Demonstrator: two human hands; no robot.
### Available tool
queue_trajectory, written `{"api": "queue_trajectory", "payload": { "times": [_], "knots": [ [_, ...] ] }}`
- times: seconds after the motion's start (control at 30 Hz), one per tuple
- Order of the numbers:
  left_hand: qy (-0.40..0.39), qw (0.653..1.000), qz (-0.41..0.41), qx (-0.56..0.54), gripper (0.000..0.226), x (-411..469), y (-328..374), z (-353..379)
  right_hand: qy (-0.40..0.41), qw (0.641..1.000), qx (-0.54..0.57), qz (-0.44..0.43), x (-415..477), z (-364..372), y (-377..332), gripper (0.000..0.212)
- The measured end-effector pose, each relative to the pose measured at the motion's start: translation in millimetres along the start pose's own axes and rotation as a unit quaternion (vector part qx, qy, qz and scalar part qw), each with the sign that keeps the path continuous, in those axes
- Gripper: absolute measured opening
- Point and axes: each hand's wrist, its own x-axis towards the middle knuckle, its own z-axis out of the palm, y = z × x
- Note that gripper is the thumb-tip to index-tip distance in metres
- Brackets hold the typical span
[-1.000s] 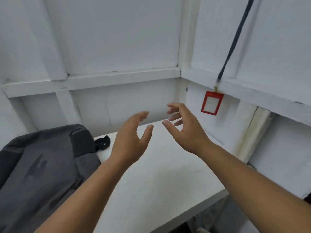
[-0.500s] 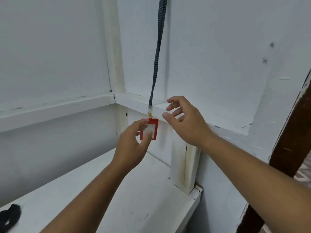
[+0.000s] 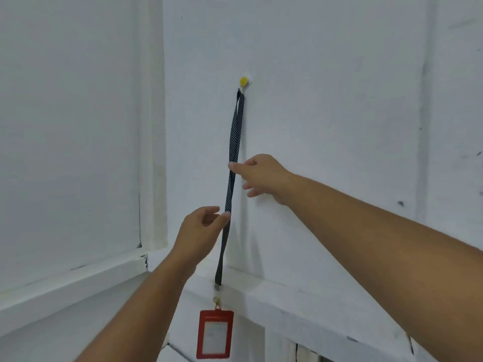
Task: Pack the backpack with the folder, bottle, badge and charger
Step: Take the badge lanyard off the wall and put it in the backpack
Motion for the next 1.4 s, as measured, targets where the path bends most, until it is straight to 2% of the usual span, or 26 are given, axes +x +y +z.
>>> {"api": "queue_trajectory", "payload": {
  "times": [0.07,0.17,0.3,0.37,0.47,0.6,0.73,0.93,1.23,1.4],
  "knots": [
    [-0.036,0.999,-0.016,-0.009,0.043,17,5,3,0.009,1.0,0.006,0.007,19,3,-18,0.057],
    [-0.06,0.998,0.006,-0.022,0.027,28,10,8,0.008,1.0,-0.017,-0.01,42,12,-35,0.06],
    [-0.029,0.996,0.039,-0.069,0.019,36,24,5,0.036,0.998,0.012,-0.04,61,14,-51,0.03],
    [-0.021,0.996,0.046,-0.073,0.017,40,32,-2,0.058,0.996,0.057,-0.047,65,9,-64,0.024],
    [-0.016,0.994,0.075,-0.081,0.016,45,50,-12,0.092,0.986,0.101,-0.093,67,-3,-86,0.027],
    [0.002,0.99,0.099,-0.1,0.016,50,73,-24,0.115,0.975,0.073,-0.175,63,-17,-106,0.03],
    [0.007,0.989,0.11,-0.097,0.016,42,83,-28,0.115,0.968,0.075,-0.212,50,-27,-112,0.03],
    [0.022,0.991,0.089,-0.097,0.016,4,83,-33,0.064,0.97,0.111,-0.207,22,-23,-98,0.028],
    [0.059,0.995,0.035,-0.076,0.018,-85,70,-37,-0.069,0.966,0.173,-0.182,-18,19,-58,0.03],
    [0.115,0.991,0.0,-0.067,0.019,-134,60,-60,-0.141,0.953,0.215,-0.158,-44,58,-50,0.032]
  ]
}}
